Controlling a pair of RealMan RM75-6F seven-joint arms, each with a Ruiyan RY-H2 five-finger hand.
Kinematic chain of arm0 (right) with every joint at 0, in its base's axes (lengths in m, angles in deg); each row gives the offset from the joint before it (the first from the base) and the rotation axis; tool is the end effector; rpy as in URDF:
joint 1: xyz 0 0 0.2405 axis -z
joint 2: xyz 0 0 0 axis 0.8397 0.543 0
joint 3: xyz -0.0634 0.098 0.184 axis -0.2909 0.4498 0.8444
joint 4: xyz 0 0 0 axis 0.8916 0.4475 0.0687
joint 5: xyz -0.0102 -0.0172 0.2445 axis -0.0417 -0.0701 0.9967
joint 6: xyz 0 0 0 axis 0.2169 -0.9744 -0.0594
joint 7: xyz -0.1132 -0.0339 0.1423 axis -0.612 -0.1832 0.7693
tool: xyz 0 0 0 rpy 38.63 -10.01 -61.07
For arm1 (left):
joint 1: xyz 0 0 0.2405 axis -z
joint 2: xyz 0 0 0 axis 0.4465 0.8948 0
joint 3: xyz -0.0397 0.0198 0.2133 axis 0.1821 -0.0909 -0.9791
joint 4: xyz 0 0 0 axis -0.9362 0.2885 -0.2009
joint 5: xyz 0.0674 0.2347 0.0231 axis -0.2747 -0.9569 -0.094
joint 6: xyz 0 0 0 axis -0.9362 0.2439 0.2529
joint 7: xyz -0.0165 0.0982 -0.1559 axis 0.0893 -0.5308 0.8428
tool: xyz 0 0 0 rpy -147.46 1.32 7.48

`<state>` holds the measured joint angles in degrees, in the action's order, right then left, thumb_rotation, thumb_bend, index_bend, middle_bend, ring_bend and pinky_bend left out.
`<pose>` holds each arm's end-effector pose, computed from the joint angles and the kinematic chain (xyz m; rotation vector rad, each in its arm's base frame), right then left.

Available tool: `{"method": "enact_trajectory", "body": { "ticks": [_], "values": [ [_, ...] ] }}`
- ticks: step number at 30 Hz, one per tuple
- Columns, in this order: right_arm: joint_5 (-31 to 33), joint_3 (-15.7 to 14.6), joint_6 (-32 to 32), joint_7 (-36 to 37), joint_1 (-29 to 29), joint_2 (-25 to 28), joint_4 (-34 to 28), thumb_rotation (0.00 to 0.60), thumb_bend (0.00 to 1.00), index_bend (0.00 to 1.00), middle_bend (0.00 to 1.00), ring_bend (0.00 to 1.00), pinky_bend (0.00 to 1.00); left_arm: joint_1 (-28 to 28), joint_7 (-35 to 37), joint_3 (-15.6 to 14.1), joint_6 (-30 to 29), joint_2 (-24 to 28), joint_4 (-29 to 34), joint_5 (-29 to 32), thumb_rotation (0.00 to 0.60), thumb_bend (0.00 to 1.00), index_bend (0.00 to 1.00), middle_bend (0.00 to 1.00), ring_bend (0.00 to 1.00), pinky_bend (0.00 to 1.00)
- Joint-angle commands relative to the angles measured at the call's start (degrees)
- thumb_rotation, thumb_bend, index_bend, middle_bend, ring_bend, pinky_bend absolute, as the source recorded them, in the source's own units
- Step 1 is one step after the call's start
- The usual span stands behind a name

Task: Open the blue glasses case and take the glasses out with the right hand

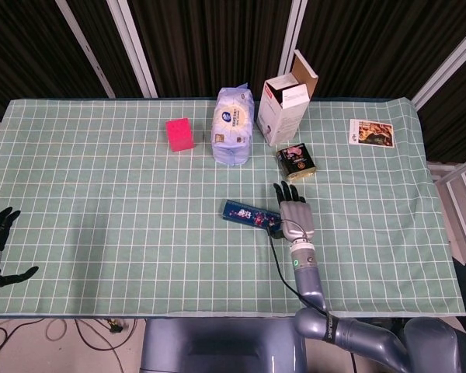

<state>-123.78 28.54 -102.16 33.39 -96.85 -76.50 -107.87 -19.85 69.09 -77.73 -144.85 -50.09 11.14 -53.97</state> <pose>-0.1139 -0.3759 -0.0947 1.4631 -1.1090 0.8333 -0.3068 0.2309 0.1084 -1.3443 -1.0558 -0.8698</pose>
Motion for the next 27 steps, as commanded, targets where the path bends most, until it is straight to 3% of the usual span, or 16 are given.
{"method": "enact_trajectory", "body": {
  "ticks": [1,12,21,27],
  "values": [
    [0.4,0.4,0.2,0.4,-0.2,-0.1,0.4,0.600,0.09,0.00,0.00,0.00,0.25,0.0,0.0,0.0,0.1,0.0,0.1,0.1,0.600,0.00,0.00,0.00,0.00,0.00],
    [0.6,0.4,0.8,0.8,-1.1,0.5,-0.7,0.600,0.11,0.00,0.00,0.00,0.25,0.1,0.6,0.0,0.7,0.2,0.6,0.7,0.600,0.00,0.00,0.00,0.00,0.00],
    [3.1,1.5,2.3,-2.8,-4.1,0.3,2.5,0.600,0.12,0.00,0.00,0.00,0.25,0.0,1.3,0.0,0.7,0.5,0.8,0.8,0.600,0.00,0.00,0.00,0.00,0.00],
    [3.1,0.8,1.3,-2.1,-3.3,1.1,-1.0,0.600,0.14,0.00,0.00,0.00,0.25,0.1,1.6,0.0,0.9,0.6,0.9,0.9,0.600,0.00,0.00,0.00,0.00,0.00]
  ]
}}
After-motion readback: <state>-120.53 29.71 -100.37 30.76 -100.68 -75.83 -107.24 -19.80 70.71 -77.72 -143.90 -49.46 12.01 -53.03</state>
